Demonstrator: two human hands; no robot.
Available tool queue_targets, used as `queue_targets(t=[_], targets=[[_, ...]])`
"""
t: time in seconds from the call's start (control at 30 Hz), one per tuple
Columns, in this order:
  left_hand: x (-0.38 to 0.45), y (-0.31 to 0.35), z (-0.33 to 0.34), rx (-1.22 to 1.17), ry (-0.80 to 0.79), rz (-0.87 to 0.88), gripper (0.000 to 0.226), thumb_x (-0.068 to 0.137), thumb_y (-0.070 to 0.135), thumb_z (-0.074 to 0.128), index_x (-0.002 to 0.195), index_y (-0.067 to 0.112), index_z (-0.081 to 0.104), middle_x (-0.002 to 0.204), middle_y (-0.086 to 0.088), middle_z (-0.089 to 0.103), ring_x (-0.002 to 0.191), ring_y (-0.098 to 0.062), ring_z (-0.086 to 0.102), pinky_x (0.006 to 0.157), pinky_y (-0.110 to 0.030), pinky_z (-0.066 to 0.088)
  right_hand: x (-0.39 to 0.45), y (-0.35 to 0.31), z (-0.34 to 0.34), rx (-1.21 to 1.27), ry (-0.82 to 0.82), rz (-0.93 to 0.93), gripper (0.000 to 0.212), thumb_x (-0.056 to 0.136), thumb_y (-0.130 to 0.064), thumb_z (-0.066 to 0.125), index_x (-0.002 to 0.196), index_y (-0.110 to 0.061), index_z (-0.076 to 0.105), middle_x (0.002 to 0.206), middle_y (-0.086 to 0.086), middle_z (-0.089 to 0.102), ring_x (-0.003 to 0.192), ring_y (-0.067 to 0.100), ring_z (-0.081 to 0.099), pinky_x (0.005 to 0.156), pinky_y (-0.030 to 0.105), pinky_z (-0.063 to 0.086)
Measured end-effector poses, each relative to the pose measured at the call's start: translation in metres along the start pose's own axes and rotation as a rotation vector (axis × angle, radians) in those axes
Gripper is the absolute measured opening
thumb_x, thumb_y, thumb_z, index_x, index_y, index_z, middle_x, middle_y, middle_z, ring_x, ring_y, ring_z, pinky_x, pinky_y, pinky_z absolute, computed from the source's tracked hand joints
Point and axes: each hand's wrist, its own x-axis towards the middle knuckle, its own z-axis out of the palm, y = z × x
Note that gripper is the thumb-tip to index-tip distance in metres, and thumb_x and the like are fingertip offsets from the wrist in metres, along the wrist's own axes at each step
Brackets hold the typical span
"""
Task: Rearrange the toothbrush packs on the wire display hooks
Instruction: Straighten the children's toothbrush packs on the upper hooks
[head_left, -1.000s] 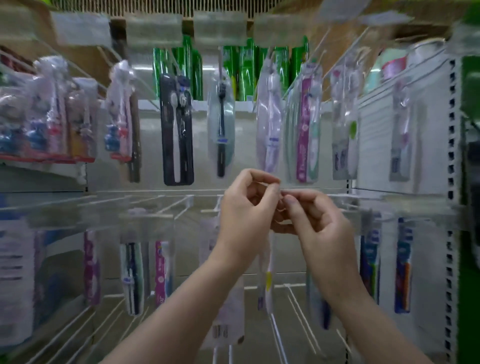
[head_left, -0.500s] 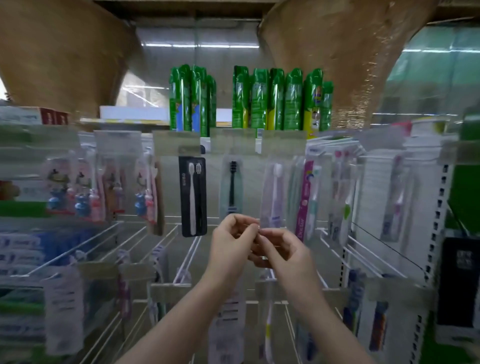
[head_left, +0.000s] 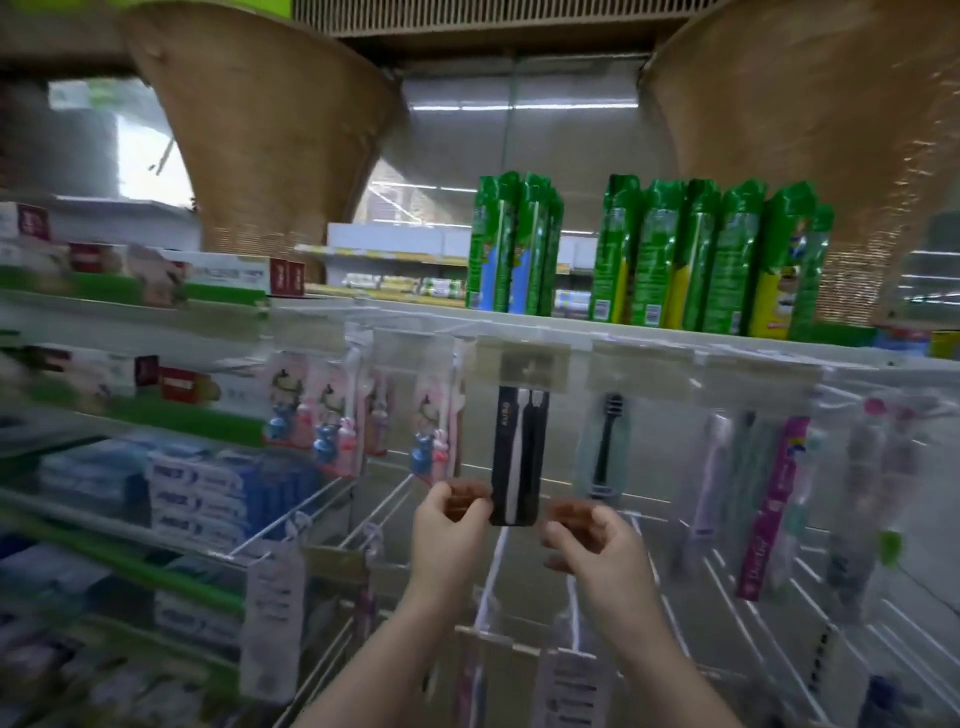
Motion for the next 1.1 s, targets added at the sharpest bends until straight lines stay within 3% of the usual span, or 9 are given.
queue_targets(t=[0.2, 0.4, 0.57, 0.7, 0.77, 0.83, 0.9, 1.0, 1.1], targets=[[0.045, -0.005, -0.068, 0.049, 0.022, 0.018, 0.011, 0.088, 0.004, 0.059, 0.083, 0.013, 0.060, 0.079, -0.001, 0.062, 0.076, -0.014, 0.059, 0.070, -0.023, 0.047, 0.014, 0.009, 0.073, -0.014, -0.060, 0.023, 0.014, 0.086, 0.001, 0.062, 0.088, -0.012, 0.066, 0.085, 0.002, 0.069, 0.081, 0.013, 0.065, 0.065, 0.021, 0.057], [0.113, -0.007, -0.141, 0.098, 0.091, 0.059, 0.015, 0.088, 0.000, 0.059, 0.078, 0.011, 0.060, 0.072, -0.004, 0.061, 0.071, -0.018, 0.057, 0.071, -0.032, 0.048, 0.038, 0.012, 0.159, 0.004, -0.033, -0.016, 0.020, 0.087, 0.006, 0.059, 0.084, -0.014, 0.063, 0.080, 0.003, 0.066, 0.076, 0.017, 0.061, 0.064, 0.022, 0.055], [0.148, -0.014, -0.181, 0.124, 0.085, 0.024, 0.019, 0.090, 0.001, 0.055, 0.081, 0.017, 0.058, 0.079, -0.004, 0.061, 0.074, -0.018, 0.055, 0.067, -0.029, 0.043, 0.050, 0.015, 0.202, -0.034, 0.043, -0.031, 0.022, 0.086, 0.001, 0.062, 0.089, -0.021, 0.063, 0.091, -0.002, 0.067, 0.089, 0.015, 0.064, 0.089, 0.039, 0.053], [0.162, -0.013, -0.190, 0.097, 0.076, 0.007, 0.019, 0.089, -0.001, 0.054, 0.087, 0.019, 0.056, 0.085, 0.000, 0.060, 0.078, -0.015, 0.054, 0.065, -0.020, 0.042, 0.058, 0.017, 0.216, -0.112, 0.066, 0.028, 0.022, 0.087, -0.006, 0.063, 0.104, -0.020, 0.058, 0.102, -0.008, 0.063, 0.101, 0.012, 0.060, 0.097, 0.035, 0.049], [0.169, -0.012, -0.191, 0.062, 0.025, -0.020, 0.019, 0.091, -0.001, 0.052, 0.101, 0.015, 0.056, 0.095, 0.000, 0.060, 0.084, -0.011, 0.055, 0.070, -0.015, 0.042, 0.065, 0.017, 0.221, -0.159, 0.089, 0.053, 0.027, 0.088, -0.010, 0.063, 0.111, -0.021, 0.056, 0.102, -0.013, 0.059, 0.102, 0.011, 0.058, 0.091, 0.026, 0.048], [0.177, -0.010, -0.190, 0.043, -0.038, -0.045, 0.026, 0.093, 0.000, 0.052, 0.117, 0.011, 0.054, 0.107, -0.002, 0.058, 0.095, -0.013, 0.055, 0.081, -0.019, 0.043, 0.072, 0.018, 0.225, -0.207, 0.114, 0.071, 0.031, 0.089, -0.013, 0.063, 0.117, -0.020, 0.055, 0.105, -0.012, 0.058, 0.101, 0.010, 0.056, 0.085, 0.020, 0.045], [0.183, -0.006, -0.187, 0.036, -0.093, -0.048, 0.032, 0.093, 0.003, 0.053, 0.125, 0.009, 0.051, 0.109, -0.001, 0.056, 0.099, -0.014, 0.053, 0.080, -0.020, 0.042, 0.076, 0.018, 0.227, -0.231, 0.100, 0.062, 0.033, 0.089, -0.015, 0.063, 0.121, -0.016, 0.054, 0.110, -0.008, 0.057, 0.102, 0.009, 0.054, 0.089, 0.022, 0.043], [0.188, -0.002, -0.182, 0.033, -0.143, -0.048, 0.036, 0.094, 0.006, 0.053, 0.129, 0.006, 0.047, 0.111, -0.002, 0.052, 0.103, -0.015, 0.050, 0.076, -0.018, 0.042, 0.081, 0.017, 0.230, -0.240, 0.077, 0.019, 0.031, 0.089, -0.019, 0.063, 0.119, -0.013, 0.054, 0.108, -0.006, 0.057, 0.100, 0.009, 0.054, 0.090, 0.024, 0.045], [0.189, -0.003, -0.181, 0.053, -0.139, -0.018, 0.027, 0.094, 0.009, 0.054, 0.120, 0.007, 0.050, 0.110, -0.005, 0.054, 0.100, -0.016, 0.052, 0.068, -0.014, 0.043, 0.086, 0.021, 0.234, -0.237, 0.094, 0.005, 0.018, 0.089, -0.019, 0.063, 0.106, -0.016, 0.056, 0.101, -0.007, 0.060, 0.099, 0.012, 0.057, 0.092, 0.029, 0.049]])
